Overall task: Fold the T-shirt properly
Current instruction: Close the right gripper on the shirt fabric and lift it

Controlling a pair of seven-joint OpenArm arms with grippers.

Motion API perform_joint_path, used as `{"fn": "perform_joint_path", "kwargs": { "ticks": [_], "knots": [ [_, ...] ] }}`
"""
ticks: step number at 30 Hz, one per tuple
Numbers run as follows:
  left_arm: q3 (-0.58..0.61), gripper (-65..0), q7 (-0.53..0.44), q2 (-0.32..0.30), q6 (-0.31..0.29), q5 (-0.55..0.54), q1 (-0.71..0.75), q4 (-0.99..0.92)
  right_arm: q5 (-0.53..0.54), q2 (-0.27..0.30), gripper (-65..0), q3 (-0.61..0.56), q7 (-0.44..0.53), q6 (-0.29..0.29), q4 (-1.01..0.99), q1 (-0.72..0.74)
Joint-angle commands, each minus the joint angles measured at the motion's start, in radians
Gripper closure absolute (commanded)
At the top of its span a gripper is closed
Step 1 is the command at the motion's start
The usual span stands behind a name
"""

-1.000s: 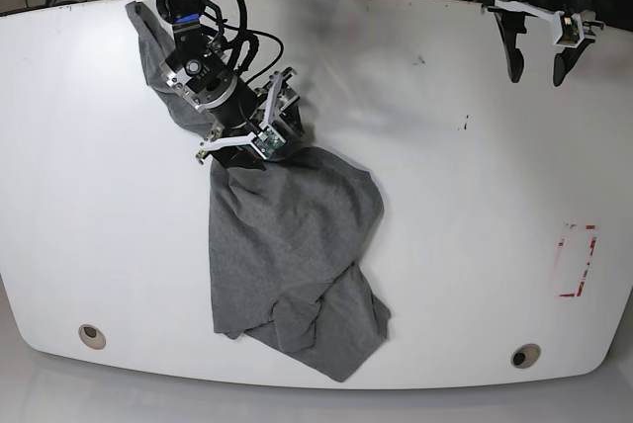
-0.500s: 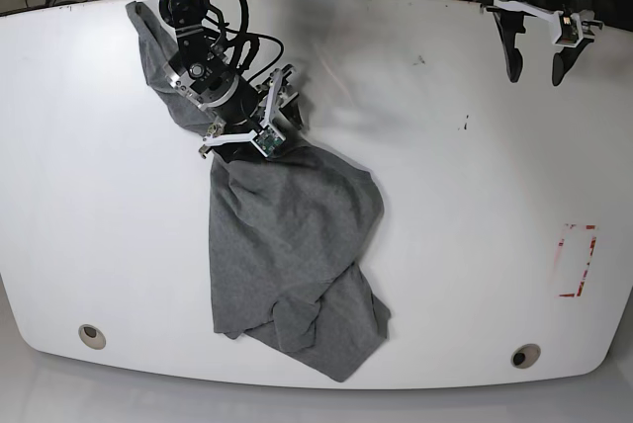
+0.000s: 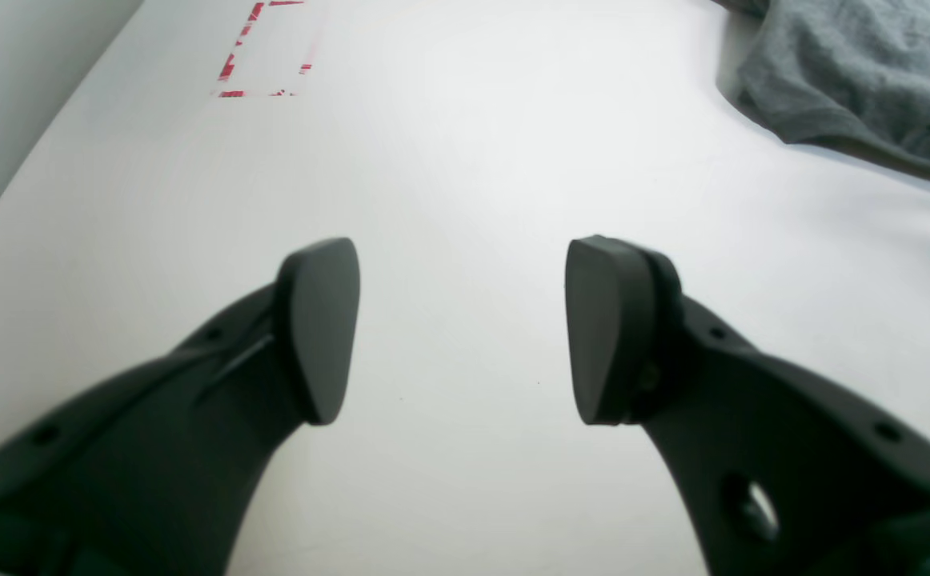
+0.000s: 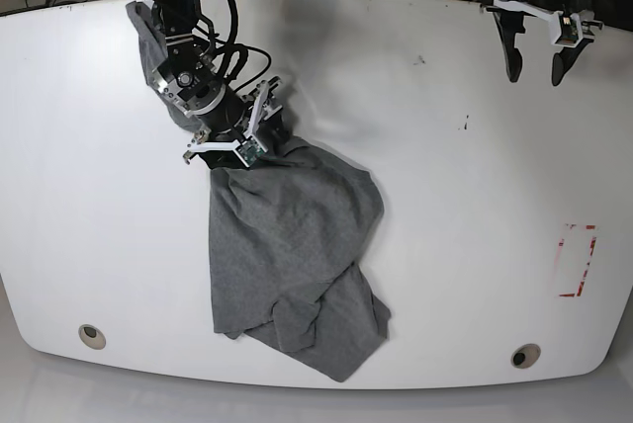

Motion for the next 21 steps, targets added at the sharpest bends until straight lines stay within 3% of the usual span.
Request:
{"fn": "perform_joint_path", "kwargs": {
  "ticks": [1,4,12,14,19,21],
  "knots": [
    [-0.003,-38.2,-0.030,-0.008,0.002,-0.006,0.008,0.014,0.007,0.004,-32.7,0.009,0.022,0.000,0.017,0.009],
    [-0.003,-38.2,-0.030,-0.008,0.002,-0.006,0.000,0.014,0.007,0.004,-28.1,0.006,0.020,0.000,0.017,0.004],
    [-0.006,-38.2,-0.022,-0.008,0.002,-0.006,-0.023,0.014,0.007,0.001,-26.3,0.001,0.017,0.000,0.023,-0.017],
    [-0.007,-38.2,-0.013,-0.008,0.002,-0.006,-0.023,0.014,0.007,0.001,-22.7,0.001,0.017,0.000,0.023,-0.017],
    [-0.007,-38.2,-0.011,-0.008,0.002,-0.006,-0.024,0.014,0.007,0.000,-2.5,0.001,0.017,0.000,0.023,-0.022],
    [-0.007,-38.2,-0.011,-0.008,0.002,-0.006,-0.024,0.014,0.007,0.000,0.0,0.001,0.017,0.000,0.034,-0.033]
  ]
}}
